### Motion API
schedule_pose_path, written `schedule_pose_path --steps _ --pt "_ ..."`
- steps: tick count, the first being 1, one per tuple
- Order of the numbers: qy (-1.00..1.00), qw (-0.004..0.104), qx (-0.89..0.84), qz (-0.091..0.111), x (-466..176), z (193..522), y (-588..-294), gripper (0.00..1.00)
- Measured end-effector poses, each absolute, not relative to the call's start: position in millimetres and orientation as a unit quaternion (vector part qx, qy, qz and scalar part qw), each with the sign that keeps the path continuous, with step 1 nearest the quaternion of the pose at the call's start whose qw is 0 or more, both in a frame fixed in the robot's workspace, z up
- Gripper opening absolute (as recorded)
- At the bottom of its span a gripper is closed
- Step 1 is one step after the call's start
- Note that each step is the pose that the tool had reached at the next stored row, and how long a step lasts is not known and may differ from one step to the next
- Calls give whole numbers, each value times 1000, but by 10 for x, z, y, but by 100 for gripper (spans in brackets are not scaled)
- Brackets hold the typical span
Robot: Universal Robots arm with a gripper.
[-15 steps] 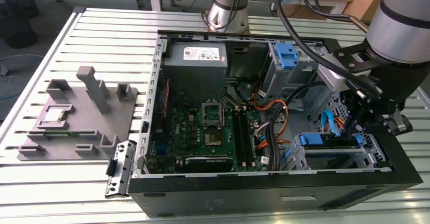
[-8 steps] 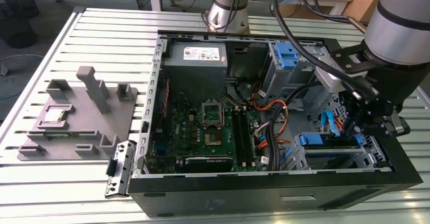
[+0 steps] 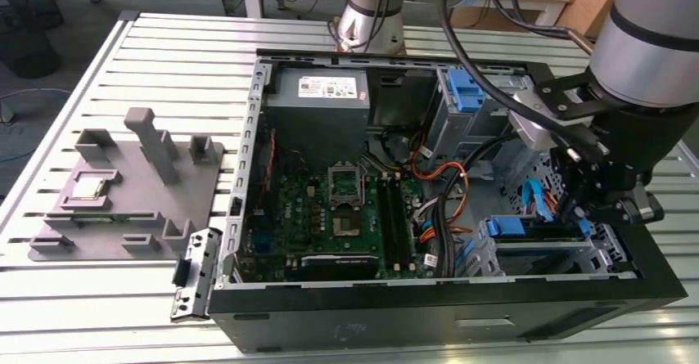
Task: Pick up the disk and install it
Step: 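Insert the second disk wire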
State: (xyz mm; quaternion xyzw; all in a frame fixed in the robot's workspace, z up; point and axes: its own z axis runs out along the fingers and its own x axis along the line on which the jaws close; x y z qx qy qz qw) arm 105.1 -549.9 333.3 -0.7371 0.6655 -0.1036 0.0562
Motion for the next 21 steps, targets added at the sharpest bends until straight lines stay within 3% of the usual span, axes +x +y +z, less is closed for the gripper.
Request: schedule_pose_path --steps 21 --pt "674 55 -729 -105 1021 3340 -5499 16"
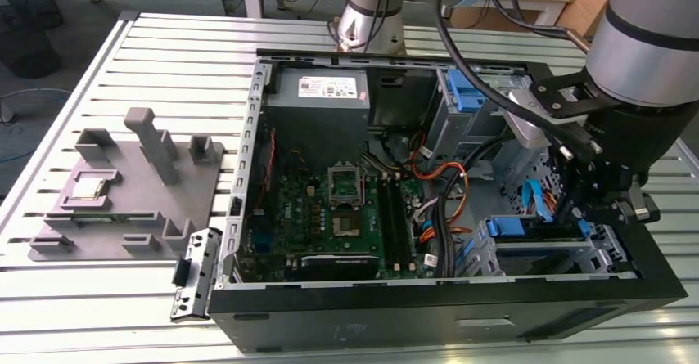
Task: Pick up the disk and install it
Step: 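Insert the second disk wire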
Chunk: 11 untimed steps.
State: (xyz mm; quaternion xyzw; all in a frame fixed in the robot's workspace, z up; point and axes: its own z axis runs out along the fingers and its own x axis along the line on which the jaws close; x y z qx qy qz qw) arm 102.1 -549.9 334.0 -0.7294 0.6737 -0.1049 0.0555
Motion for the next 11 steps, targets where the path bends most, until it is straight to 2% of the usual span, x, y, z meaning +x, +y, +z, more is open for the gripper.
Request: schedule_pose_path --steps 11 --pt "711 50 -693 -107 1028 3336 -5497 16"
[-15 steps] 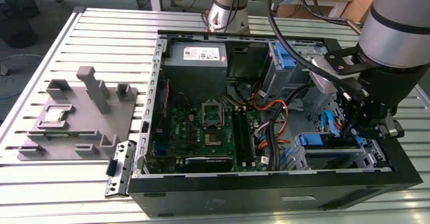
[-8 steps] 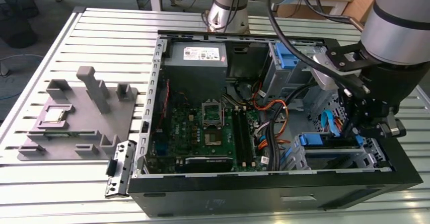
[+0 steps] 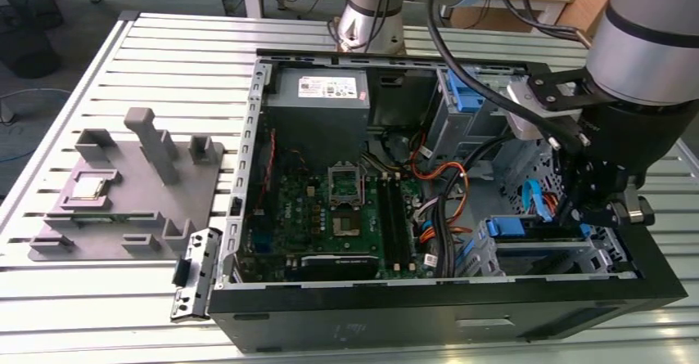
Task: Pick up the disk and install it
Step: 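Insert the second disk wire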
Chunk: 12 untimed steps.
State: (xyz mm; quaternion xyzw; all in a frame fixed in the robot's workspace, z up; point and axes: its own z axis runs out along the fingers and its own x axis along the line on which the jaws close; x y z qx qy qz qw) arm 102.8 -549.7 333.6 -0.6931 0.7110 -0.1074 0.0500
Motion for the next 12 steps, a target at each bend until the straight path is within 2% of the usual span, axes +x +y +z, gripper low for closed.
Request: schedule_pose_path --steps 12 --pt "711 51 -693 -107 1068 3334 -5480 16"
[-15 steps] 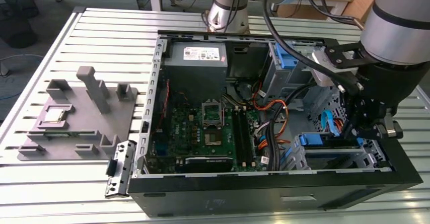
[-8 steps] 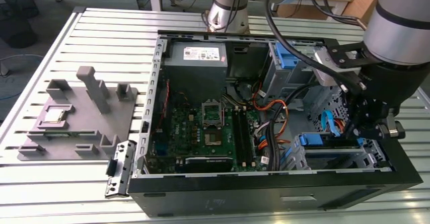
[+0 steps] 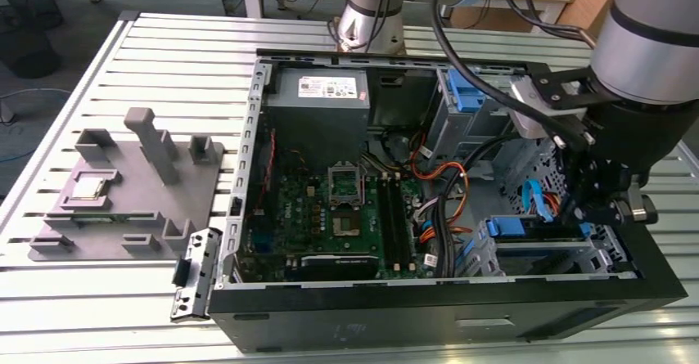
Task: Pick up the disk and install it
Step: 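Insert the second disk wire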
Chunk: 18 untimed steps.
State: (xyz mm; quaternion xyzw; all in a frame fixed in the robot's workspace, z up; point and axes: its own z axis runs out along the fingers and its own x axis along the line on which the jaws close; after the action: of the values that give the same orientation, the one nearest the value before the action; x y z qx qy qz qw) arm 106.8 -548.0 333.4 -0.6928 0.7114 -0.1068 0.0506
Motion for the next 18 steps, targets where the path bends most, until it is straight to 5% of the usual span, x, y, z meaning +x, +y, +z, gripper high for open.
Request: schedule_pose_path --steps 18 --pt "712 52 -693 -105 1038 3306 -5474 16"
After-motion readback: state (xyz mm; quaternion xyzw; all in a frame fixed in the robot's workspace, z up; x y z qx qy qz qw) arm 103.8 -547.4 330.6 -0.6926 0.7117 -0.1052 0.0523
